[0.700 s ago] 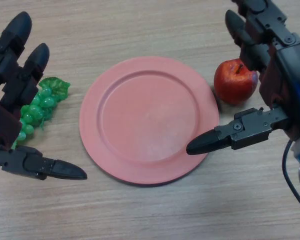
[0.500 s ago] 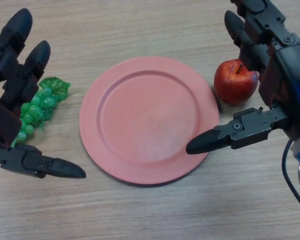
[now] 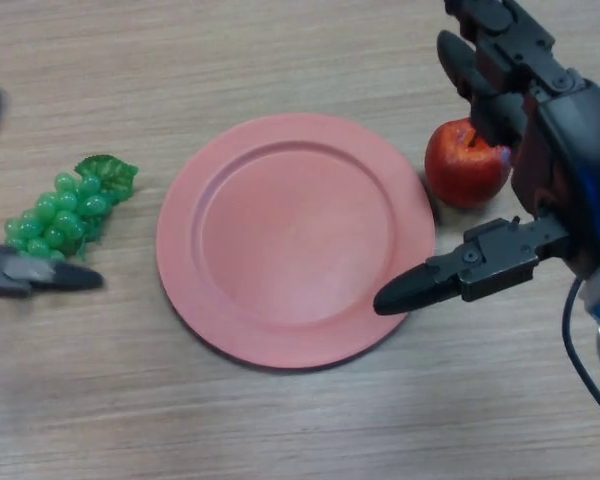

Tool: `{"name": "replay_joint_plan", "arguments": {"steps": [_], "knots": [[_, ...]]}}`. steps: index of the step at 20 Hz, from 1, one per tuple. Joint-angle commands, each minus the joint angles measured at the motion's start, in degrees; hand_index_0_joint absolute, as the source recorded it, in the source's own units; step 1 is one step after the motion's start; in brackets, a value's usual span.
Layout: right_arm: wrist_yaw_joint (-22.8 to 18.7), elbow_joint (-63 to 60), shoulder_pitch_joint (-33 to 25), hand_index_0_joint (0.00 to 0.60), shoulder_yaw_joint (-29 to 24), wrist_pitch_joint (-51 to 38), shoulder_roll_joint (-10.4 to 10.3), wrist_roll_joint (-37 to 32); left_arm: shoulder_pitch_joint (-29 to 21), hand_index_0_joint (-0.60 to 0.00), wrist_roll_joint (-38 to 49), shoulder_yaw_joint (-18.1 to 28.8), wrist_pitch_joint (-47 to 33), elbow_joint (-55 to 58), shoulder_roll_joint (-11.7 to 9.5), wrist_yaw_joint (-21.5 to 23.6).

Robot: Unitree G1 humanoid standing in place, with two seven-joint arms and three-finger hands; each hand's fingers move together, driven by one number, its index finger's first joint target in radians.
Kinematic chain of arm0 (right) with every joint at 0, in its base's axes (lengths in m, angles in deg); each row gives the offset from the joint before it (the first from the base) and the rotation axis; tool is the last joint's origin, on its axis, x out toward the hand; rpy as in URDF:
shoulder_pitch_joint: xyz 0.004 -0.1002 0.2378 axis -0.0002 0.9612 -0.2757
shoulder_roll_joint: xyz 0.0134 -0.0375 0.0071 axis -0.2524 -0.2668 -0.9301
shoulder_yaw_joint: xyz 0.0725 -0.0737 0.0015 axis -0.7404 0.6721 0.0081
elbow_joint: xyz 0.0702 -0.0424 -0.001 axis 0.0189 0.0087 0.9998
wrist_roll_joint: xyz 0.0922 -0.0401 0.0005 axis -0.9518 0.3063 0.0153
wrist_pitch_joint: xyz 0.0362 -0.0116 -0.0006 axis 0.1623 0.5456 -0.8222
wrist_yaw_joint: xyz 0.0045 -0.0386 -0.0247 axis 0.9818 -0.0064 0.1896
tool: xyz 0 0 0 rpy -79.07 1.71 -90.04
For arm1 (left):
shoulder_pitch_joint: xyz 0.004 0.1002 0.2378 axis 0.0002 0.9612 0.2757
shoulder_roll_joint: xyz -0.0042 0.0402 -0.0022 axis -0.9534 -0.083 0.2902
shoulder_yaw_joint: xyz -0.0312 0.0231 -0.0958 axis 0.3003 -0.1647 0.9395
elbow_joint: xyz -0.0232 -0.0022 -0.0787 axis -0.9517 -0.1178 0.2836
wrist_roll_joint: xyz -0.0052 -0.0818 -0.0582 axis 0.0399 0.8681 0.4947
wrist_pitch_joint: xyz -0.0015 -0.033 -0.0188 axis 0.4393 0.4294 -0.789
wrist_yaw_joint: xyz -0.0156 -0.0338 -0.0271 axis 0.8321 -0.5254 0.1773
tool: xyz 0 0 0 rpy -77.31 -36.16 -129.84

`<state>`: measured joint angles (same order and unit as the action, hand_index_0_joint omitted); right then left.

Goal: Pick up the green grapes and place it on the plate

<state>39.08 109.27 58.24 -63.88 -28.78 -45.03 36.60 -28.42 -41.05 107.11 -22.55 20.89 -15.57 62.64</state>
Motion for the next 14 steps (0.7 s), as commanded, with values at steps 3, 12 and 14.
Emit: {"name": "replay_joint_plan", "arguments": {"steps": [3, 12, 14], "knots": [[0.79, 4.09, 0.53, 0.0, -4.66, -9.52, 1.69, -1.24, -5.93, 0.0, -13.91, 2.8, -18.83, -15.87, -9.62, 9.91], [1.29, 4.87, 4.9, 0.0, -9.5, -11.57, 4.34, -4.65, -9.32, 0.0, -37.77, -7.1, -17.96, -32.63, -9.46, 17.64], [1.19, 5.04, 5.32, 0.0, -9.41, -12.04, 4.63, -4.36, -9.37, 0.0, -38.75, -8.09, -16.85, -33.55, -8.4, 17.31]]}}
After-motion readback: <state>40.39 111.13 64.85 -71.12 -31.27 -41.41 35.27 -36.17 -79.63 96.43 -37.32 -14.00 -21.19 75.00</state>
